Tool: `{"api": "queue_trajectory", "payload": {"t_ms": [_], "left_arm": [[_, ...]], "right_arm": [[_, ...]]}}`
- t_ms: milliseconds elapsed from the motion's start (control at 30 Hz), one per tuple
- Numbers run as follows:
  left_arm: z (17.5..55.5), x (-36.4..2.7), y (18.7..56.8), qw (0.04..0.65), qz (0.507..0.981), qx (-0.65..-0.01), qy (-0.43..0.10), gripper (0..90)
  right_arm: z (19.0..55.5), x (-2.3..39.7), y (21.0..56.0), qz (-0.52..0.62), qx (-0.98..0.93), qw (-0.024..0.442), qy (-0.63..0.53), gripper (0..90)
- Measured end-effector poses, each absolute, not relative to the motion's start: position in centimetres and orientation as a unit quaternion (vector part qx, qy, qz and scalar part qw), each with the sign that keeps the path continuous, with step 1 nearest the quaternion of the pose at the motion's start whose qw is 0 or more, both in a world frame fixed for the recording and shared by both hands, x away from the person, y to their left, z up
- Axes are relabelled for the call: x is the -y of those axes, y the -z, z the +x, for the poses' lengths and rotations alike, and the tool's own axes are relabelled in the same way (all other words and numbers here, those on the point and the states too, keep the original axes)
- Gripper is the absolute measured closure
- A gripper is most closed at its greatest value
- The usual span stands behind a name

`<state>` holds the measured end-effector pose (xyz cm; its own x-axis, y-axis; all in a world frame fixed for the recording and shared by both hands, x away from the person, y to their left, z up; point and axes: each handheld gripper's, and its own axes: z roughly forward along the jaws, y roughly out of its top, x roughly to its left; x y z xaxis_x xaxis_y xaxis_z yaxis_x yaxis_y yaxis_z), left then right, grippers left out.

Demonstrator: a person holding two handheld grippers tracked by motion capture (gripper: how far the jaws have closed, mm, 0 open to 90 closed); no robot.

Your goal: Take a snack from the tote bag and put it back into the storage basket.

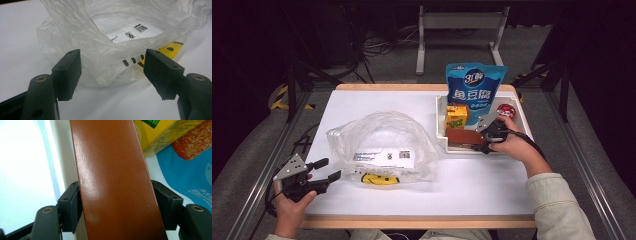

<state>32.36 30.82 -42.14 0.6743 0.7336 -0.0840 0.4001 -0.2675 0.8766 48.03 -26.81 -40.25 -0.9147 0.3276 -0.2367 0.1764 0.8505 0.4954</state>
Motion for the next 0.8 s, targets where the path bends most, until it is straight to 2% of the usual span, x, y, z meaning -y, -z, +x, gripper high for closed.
{"api": "queue_trajectory", "payload": {"t_ms": [200, 367, 800], "left_arm": [[32.36, -30.77, 42.14, 0.484, 0.776, -0.366, -0.172, 31.2], [32.37, -30.76, 42.14, 0.484, 0.777, -0.365, -0.172, 31.2], [32.34, -30.82, 42.12, 0.484, 0.777, -0.365, -0.171, 31.2]], "right_arm": [[48.02, 26.77, 40.26, 0.131, -0.949, 0.157, -0.242, 32.7], [48.04, 26.86, 40.06, 0.12, -0.951, 0.153, -0.24, 39.1], [48.43, 26.58, 39.45, 0.112, -0.96, 0.141, -0.215, 40.2]]}}
